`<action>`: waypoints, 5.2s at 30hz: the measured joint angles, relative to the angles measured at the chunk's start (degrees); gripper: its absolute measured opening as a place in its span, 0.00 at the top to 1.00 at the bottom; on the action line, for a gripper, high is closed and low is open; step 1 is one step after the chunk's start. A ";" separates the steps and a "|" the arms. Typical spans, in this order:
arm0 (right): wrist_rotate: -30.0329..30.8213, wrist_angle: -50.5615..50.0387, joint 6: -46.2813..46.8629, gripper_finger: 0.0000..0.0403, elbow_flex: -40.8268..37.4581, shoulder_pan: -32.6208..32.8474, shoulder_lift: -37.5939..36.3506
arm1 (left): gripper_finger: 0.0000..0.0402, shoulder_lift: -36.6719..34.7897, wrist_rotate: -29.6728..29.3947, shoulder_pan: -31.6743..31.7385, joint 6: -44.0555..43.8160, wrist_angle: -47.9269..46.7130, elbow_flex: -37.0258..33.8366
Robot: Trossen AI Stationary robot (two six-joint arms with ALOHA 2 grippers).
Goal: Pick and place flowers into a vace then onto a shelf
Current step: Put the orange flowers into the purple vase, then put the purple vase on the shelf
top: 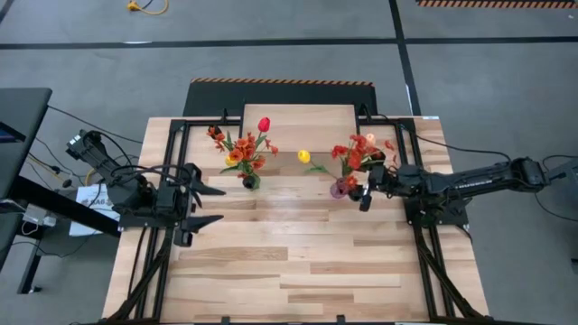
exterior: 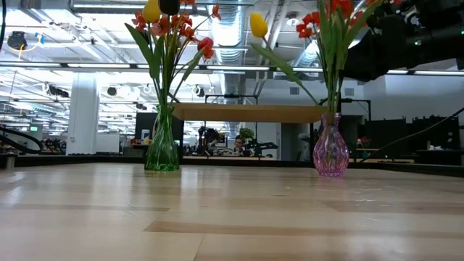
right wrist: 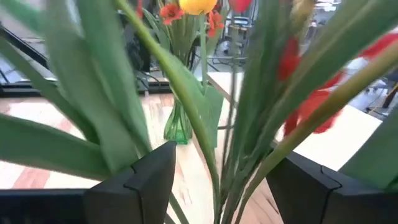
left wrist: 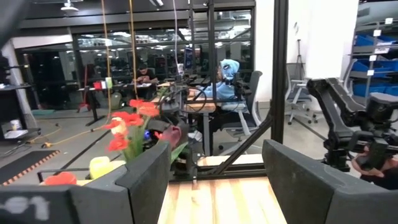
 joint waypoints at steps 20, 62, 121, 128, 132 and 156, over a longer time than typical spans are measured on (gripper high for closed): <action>1.57 -14.23 -0.05 0.44 0.08 1.78 -12.00 | 0.39 -1.16 -0.32 0.01 -0.24 -0.23 0.02; 19.28 -47.37 35.88 0.51 4.59 23.40 -18.92 | 0.39 -1.51 -0.27 -0.01 -0.63 -0.86 0.02; 38.84 13.66 27.42 0.43 -10.01 26.91 20.15 | 0.39 -1.49 -0.21 -0.03 -1.27 -3.45 0.00; 38.82 18.14 27.43 0.43 -9.99 23.29 24.83 | 0.39 -1.49 1.24 -0.03 -1.29 -3.46 0.00; 37.02 20.15 27.43 0.43 -9.99 21.98 26.78 | 0.39 -1.49 1.28 -0.03 -1.30 -3.48 0.00; 26.79 21.54 22.87 0.43 -6.43 12.78 31.88 | 0.39 -1.50 1.26 -0.03 -2.45 -4.18 0.00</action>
